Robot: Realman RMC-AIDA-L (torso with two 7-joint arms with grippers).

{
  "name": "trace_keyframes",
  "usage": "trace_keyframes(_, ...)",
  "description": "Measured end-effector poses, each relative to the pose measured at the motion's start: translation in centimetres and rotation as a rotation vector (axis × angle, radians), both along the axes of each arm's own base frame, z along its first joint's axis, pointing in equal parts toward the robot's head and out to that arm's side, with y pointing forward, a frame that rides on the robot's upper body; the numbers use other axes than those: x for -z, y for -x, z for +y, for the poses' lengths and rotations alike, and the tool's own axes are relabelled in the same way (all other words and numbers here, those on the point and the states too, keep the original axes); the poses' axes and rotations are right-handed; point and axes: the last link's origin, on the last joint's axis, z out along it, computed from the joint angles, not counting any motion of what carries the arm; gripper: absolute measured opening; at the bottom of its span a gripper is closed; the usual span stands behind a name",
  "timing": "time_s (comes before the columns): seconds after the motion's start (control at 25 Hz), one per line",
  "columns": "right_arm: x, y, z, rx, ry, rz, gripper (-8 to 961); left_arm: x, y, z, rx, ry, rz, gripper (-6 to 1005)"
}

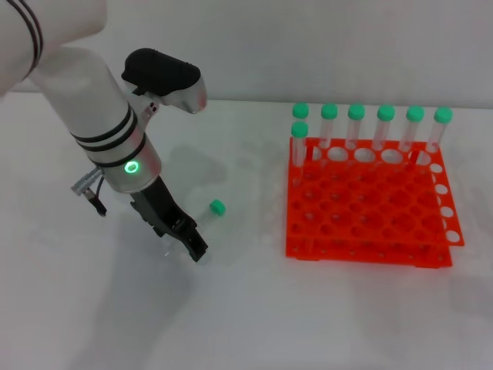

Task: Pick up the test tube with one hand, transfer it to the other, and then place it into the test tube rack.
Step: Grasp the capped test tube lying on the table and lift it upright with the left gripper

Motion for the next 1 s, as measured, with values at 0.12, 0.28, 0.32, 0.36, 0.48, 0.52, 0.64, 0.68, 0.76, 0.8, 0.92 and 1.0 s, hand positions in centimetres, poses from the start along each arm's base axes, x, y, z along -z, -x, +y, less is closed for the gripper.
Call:
trace_keyframes(0.12,-0.06,-0.02,0.01,0.0,-0.001,-0.001,846,0.04,0.08,0.08,-0.001,-0.009,0.003,840)
trace_keyframes(0.28,-0.16,-0.05,0.03,0.0,-0.003,-0.002,846,-0.03,0.43,0.0,-0.007,-0.011,0.016,773)
trace_keyframes(0.32,-0.18,-0.05,0.04,0.0,-0.004,-0.002,846,-0.03,0.48,-0.02,-0.007,-0.011,0.019,754)
trace_keyframes(0.36,-0.22,-0.07,0.04,0.001,-0.005,-0.002,846,0.03,0.53,-0.06,-0.007,-0.009,0.022,734)
trace_keyframes(0.48,-0.32,-0.09,0.07,0.001,-0.008,-0.003,846,0.2,0.59,-0.13,-0.008,-0.008,0.022,677)
trace_keyframes(0.52,-0.34,-0.09,0.07,0.001,-0.008,-0.003,846,0.24,0.59,-0.13,-0.008,-0.009,0.022,658)
trace_keyframes(0.64,-0.38,-0.09,0.1,0.0,-0.01,-0.004,846,0.38,0.62,-0.13,-0.01,-0.012,0.025,600)
trace_keyframes(0.68,-0.39,-0.09,0.1,0.0,-0.01,-0.004,846,0.36,0.67,-0.15,-0.011,-0.012,0.028,581)
trace_keyframes(0.76,-0.4,-0.09,0.1,0.0,-0.01,-0.004,846,0.33,0.77,-0.16,-0.011,-0.012,0.034,525)
trace_keyframes(0.8,-0.4,-0.09,0.1,0.0,-0.01,-0.004,846,0.35,0.82,-0.18,-0.012,-0.012,0.037,498)
trace_keyframes(0.92,-0.42,-0.23,-0.05,0.005,-0.011,-0.004,845,0.56,0.81,-0.17,-0.013,-0.017,0.041,440)
trace_keyframes(1.0,-0.42,-0.29,-0.12,0.007,-0.011,-0.004,845,0.63,0.78,-0.1,-0.011,-0.022,0.041,435)
